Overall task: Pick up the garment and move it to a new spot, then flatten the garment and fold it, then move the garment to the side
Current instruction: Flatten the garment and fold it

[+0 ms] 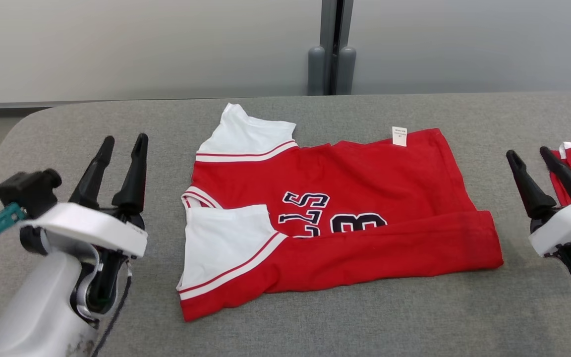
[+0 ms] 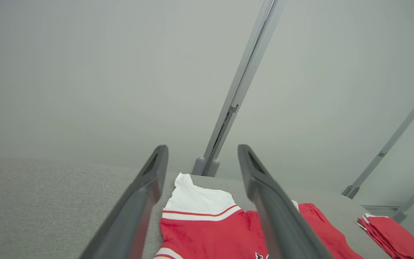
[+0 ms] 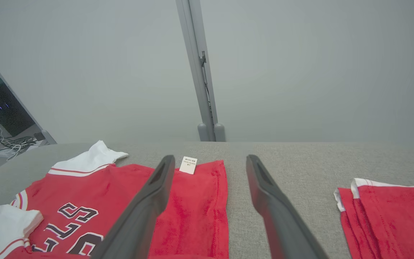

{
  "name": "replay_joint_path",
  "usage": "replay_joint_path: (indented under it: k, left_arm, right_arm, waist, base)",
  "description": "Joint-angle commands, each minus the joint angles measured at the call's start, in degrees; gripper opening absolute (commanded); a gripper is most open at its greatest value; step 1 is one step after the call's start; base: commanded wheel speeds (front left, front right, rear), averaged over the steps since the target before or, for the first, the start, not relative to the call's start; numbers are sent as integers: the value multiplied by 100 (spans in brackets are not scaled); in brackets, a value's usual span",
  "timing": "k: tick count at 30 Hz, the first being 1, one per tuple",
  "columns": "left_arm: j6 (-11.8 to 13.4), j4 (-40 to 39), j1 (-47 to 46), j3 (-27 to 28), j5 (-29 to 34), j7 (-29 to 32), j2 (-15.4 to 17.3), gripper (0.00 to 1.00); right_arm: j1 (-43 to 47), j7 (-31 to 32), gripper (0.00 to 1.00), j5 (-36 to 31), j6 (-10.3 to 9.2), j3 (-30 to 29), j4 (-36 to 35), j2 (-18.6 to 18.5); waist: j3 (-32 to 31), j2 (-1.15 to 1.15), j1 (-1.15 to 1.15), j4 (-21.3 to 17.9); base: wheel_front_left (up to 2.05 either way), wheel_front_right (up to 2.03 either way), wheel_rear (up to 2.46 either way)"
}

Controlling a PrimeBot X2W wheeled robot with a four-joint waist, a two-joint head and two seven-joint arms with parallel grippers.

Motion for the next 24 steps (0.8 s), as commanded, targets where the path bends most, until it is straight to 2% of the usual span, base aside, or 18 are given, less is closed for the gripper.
replay_joint_path:
  k: [1,5,8,11,14,17,20,24]
  left_arm:
    - [-2,-132,386,341,202,-17,-169,100]
    - [-153,-597,1190,1267,925,-19,-832,100]
    - [-334,-807,1749,1656,1598,-14,-1311,100]
    - [-417,-917,2138,2064,2240,-14,-1737,100]
    - [-457,-906,2471,2491,2598,-14,-2000,100]
    - [-509,-730,2678,2686,2710,-14,-2082,100]
    - [-513,-575,2802,2486,2580,-14,-2095,100]
    - [-471,-334,2783,2319,2659,-14,-2091,100]
  right_arm:
    - [125,-61,100,-255,1,-327,-115,74]
    - [875,-49,100,-1322,0,-1604,-604,388]
    - [1546,-42,100,-2205,1,-2609,-1134,791]
    - [2250,-41,100,-2941,1,-3316,-1624,1279]
    - [2778,-42,100,-3479,1,-3596,-1946,1618]
    - [3108,-42,100,-3694,1,-3793,-2084,1896]
    - [3272,-43,100,-3776,1,-3906,-2158,2099]
    - [3344,-43,100,-3829,1,-3965,-2187,2179]
  waist:
    - [-50,0,0,-4]
    - [-133,0,0,-11]
    - [-191,0,0,-15]
    - [-215,0,0,-13]
    - [-239,0,0,0]
    - [-265,0,0,-22]
    - [-280,0,0,-47]
    - [-297,0,0,-78]
  base:
    - [0,0,0]
    - [0,0,0]
    - [0,0,0]
    - [0,0,0]
    - [0,0,0]
    - [0,0,0]
    - [0,0,0]
    - [0,0,0]
